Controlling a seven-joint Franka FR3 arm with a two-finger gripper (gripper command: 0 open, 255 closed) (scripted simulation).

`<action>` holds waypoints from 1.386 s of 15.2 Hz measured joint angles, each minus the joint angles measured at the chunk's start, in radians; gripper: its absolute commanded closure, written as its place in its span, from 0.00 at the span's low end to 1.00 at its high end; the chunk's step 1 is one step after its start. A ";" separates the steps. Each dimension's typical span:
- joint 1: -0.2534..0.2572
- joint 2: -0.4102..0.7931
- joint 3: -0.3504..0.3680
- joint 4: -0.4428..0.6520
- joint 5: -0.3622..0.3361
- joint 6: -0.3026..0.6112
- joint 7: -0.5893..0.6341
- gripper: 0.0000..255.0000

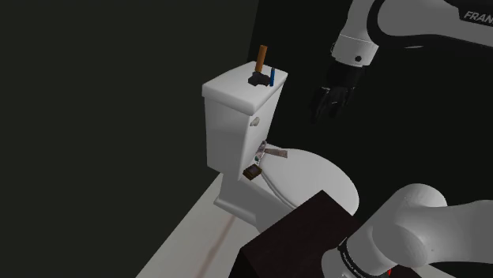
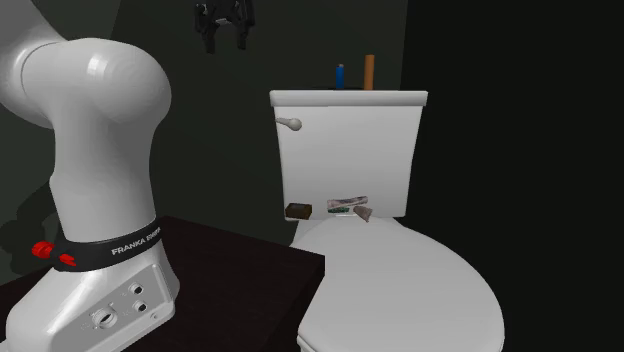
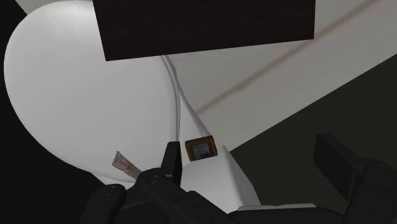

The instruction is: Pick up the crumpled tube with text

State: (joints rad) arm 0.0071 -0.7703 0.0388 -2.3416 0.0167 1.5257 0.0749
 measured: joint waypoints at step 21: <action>-0.019 0.526 -0.330 0.008 -0.079 0.430 -0.552 0.00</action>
State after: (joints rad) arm -0.0120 -0.2443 -0.2908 -2.3333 -0.0620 1.9554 -0.4772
